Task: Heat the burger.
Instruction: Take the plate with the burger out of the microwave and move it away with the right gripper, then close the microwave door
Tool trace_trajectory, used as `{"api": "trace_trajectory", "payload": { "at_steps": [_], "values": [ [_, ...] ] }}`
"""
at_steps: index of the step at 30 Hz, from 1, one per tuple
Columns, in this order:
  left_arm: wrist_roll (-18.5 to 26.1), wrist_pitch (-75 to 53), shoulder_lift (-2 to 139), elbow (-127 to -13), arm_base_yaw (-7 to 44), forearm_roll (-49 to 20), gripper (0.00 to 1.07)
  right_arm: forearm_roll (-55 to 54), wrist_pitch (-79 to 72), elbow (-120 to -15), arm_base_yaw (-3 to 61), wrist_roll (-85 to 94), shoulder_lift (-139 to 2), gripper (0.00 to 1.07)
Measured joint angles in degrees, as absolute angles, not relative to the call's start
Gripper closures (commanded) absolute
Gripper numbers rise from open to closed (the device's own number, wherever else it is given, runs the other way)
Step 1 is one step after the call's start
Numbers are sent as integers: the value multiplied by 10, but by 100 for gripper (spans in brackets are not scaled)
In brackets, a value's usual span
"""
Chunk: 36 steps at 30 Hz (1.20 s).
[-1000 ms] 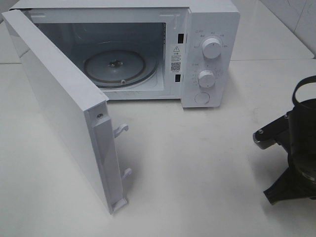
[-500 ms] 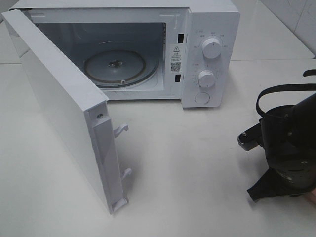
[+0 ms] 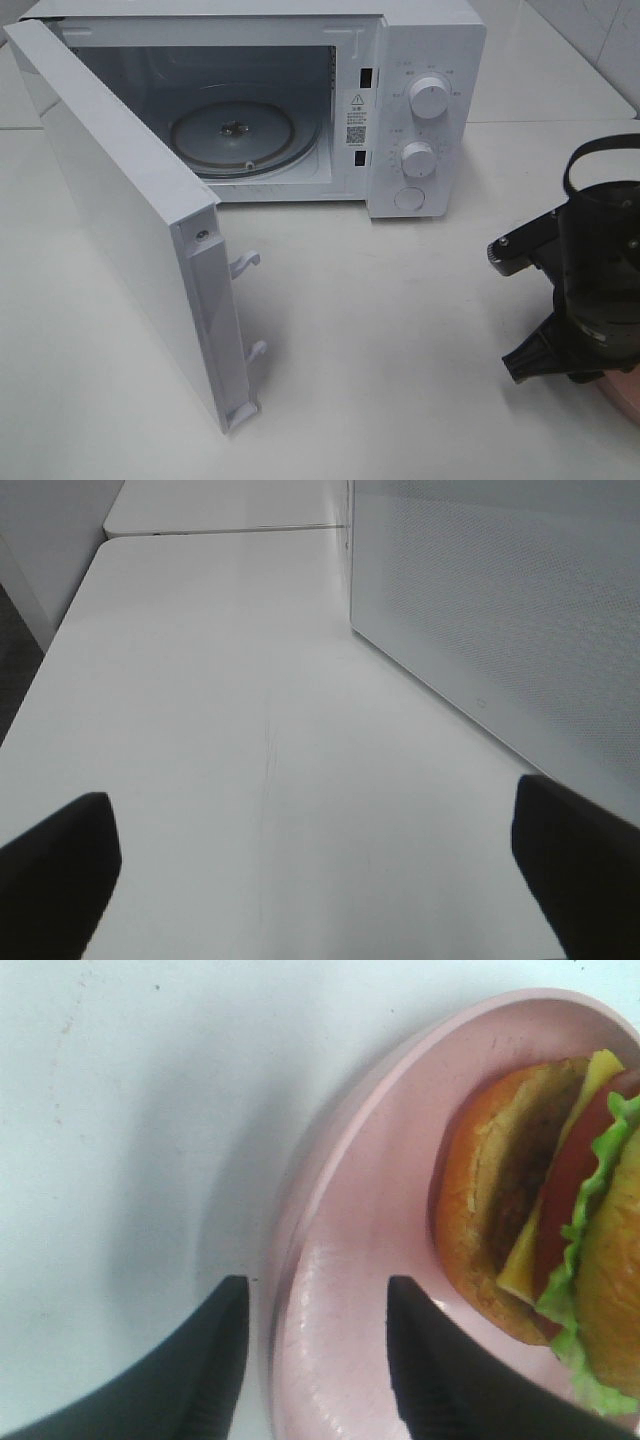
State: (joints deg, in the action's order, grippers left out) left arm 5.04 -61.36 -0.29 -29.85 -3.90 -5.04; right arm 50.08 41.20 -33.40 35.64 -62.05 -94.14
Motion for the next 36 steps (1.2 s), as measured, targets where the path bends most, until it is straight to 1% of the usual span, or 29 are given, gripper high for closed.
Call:
{"api": "trace_trajectory", "payload": {
  "at_steps": [2, 4, 7, 9, 12, 14, 16, 17, 18, 19, 20, 22, 23, 25, 28, 30, 36],
  "values": [
    [50, -614, -3, -299, -39, -50, 7, 491, 412, -334, 356, -612, -929, 58],
    [50, -614, -3, -299, -39, -50, 7, 444, 413, -333, 356, -560, -887, 58],
    [50, -614, -3, -299, -39, -50, 7, 433, 413, -333, 356, -545, -878, 58],
    [50, -614, -3, -299, -39, -50, 7, 380, 413, -333, 356, -486, -834, 58],
    [50, -614, -3, -299, -39, -50, 7, 371, 413, -333, 356, -474, -822, 58],
    [50, -614, -3, -299, -39, -50, 7, 323, 413, -333, 356, -419, -773, 58],
    [50, -614, -3, -299, -39, -50, 7, 309, 413, -333, 356, -403, -760, 58],
    [50, -614, -3, -299, -39, -50, 7, 284, 413, -333, 356, -373, -736, 56],
    [50, -614, -3, -299, -39, -50, 7, 284, 413, -333, 356, -373, -736, 56],
    [50, -614, -3, -299, -39, -50, 7, 250, 414, -333, 356, -335, -712, 54],
    [50, -614, -3, -299, -39, -50, 7, 250, 414, -333, 356, -335, -712, 54],
    [50, -614, -3, -299, -39, -50, 7, 203, 414, -333, 356, -278, -672, 48],
    [50, -614, -3, -299, -39, -50, 7, 203, 414, -333, 356, -278, -672, 48],
    [50, -614, -3, -299, -39, -50, 7, 150, 415, -333, 356, -224, -637, 43],
    [50, -614, -3, -299, -39, -50, 7, 133, 417, -333, 356, -206, -624, 42],
    [50, -614, -3, -299, -39, -50, 7, 87, 437, -333, 356, -154, -573, 38],
    [50, -614, -3, -299, -39, -50, 7, 69, 488, -333, 356, -131, -509, 38]
  ]
}}
